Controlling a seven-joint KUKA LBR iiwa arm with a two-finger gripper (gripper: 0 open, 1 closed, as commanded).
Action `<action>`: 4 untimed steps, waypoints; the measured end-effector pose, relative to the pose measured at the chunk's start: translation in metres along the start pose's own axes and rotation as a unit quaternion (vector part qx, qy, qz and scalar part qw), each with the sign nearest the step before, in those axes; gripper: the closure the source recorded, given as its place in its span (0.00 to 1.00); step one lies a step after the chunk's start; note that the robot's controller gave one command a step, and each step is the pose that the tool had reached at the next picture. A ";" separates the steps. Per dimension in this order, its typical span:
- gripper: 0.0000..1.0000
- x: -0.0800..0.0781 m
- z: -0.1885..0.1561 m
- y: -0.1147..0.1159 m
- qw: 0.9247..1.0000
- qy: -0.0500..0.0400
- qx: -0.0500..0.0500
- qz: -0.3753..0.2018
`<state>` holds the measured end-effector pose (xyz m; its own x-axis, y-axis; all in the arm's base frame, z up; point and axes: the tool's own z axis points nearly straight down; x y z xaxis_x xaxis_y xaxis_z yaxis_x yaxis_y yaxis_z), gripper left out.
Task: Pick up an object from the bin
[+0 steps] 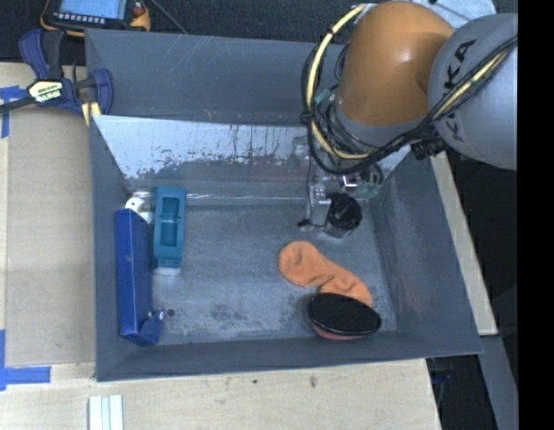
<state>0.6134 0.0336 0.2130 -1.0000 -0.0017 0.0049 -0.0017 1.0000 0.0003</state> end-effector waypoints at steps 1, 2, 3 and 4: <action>0.00 -0.002 -0.005 0.000 1.000 -0.004 0.000 0.000; 0.00 0.000 0.013 -0.013 0.999 -0.007 -0.001 0.036; 0.00 0.025 0.039 -0.035 0.998 -0.003 0.000 0.057; 0.00 0.067 0.068 -0.056 0.996 -0.005 0.000 0.094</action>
Offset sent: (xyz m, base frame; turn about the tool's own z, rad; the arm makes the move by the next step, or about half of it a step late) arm -0.0071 -0.0419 -0.0530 0.2027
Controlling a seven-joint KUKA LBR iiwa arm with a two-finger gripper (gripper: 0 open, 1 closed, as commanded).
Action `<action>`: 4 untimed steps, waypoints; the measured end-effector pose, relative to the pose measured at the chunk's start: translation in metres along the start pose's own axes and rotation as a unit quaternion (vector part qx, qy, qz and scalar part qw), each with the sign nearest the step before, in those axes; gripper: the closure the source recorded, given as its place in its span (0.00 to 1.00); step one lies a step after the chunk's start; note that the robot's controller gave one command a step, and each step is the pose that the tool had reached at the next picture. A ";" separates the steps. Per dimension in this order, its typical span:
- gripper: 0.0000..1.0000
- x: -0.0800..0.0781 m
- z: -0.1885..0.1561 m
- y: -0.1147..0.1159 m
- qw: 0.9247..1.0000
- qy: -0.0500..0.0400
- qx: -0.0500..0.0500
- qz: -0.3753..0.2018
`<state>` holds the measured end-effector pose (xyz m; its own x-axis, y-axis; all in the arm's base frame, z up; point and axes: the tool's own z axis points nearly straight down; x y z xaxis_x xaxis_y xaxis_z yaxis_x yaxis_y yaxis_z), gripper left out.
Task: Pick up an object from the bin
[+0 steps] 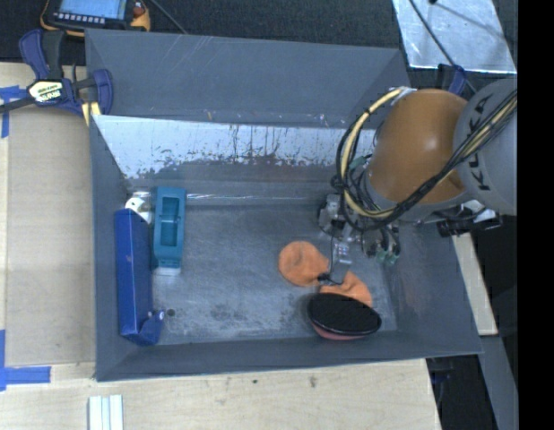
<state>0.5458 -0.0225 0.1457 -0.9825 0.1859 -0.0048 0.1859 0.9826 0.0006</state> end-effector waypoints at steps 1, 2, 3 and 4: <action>0.00 0.003 0.025 0.001 1.000 0.004 0.001 0.006; 0.00 -0.040 0.047 0.021 1.000 0.000 0.000 -0.024; 0.00 -0.044 0.054 0.024 1.000 0.001 0.000 -0.025; 1.00 -0.072 0.074 0.061 1.000 -0.002 -0.001 0.028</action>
Offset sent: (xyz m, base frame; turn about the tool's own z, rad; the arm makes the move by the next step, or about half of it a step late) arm -0.0029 -0.0395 -0.0655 0.3635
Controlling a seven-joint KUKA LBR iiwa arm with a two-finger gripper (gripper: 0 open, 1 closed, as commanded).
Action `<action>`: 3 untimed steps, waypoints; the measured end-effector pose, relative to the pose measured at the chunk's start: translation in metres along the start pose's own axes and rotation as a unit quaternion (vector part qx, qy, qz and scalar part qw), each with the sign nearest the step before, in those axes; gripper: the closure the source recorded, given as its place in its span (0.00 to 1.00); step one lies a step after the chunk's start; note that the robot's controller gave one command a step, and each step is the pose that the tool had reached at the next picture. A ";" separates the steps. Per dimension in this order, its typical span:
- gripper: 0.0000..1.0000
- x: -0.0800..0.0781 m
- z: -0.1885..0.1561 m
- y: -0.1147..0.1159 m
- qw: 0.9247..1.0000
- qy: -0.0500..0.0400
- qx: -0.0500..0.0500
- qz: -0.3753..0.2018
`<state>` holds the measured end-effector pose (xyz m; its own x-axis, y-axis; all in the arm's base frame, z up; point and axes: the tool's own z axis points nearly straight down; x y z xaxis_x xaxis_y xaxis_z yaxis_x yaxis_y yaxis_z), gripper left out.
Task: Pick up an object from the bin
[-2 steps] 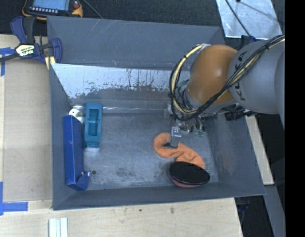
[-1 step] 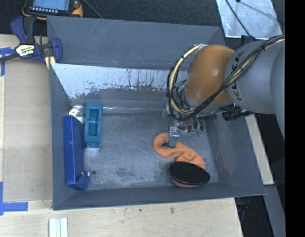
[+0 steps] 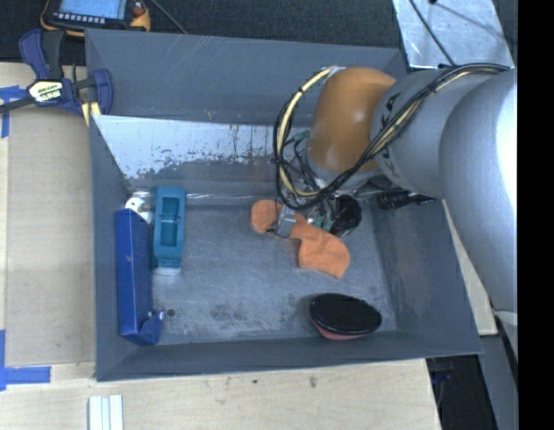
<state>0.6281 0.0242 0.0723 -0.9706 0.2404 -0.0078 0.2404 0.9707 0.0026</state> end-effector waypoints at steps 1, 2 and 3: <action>1.00 0.000 0.000 0.000 1.000 0.000 0.000 0.000; 1.00 0.000 0.000 0.000 1.000 0.000 0.000 0.000; 1.00 0.000 0.000 0.000 1.000 0.000 0.000 0.000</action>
Offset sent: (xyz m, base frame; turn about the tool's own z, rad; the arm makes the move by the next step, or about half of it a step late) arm 0.0000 0.0000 0.0000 0.0000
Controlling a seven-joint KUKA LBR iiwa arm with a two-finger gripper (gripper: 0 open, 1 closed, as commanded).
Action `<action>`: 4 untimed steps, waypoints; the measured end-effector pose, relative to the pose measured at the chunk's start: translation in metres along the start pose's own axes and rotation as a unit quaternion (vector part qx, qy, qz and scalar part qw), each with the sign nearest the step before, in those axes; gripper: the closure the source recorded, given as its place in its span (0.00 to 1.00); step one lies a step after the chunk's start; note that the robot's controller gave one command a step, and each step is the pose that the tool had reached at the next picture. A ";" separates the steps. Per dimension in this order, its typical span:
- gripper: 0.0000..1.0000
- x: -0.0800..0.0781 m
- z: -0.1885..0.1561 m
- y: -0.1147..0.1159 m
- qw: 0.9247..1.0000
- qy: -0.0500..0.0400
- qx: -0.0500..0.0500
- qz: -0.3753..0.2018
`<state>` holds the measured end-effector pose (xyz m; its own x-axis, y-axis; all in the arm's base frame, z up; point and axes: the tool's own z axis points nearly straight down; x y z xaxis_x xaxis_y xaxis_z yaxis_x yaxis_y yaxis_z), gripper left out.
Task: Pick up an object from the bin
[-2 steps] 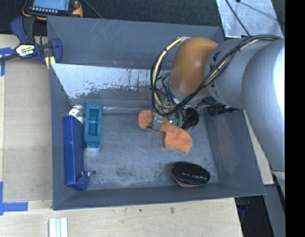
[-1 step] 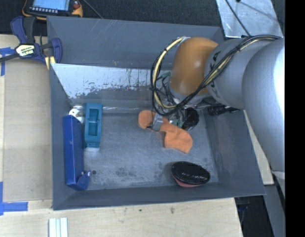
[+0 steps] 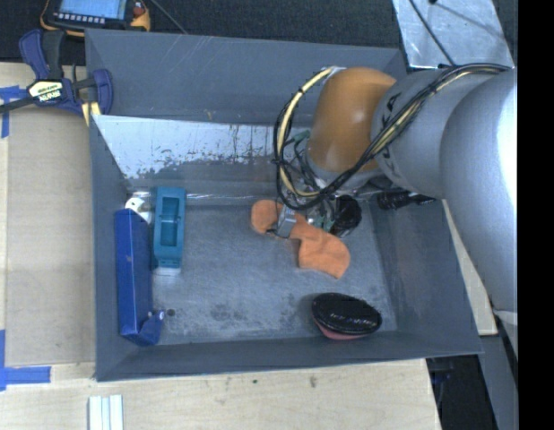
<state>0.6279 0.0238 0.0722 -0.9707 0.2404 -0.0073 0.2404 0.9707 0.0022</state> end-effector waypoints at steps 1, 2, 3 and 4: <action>1.00 0.000 0.000 0.000 1.000 0.000 0.000 0.000; 1.00 -0.001 0.000 -0.024 0.999 0.002 0.000 -0.037; 1.00 -0.001 0.000 -0.024 0.999 0.002 0.000 -0.037; 1.00 -0.001 0.000 -0.024 0.999 0.002 0.000 -0.037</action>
Offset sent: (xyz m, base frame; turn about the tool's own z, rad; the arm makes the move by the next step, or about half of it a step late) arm -0.0064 -0.0229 -0.0022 -0.0736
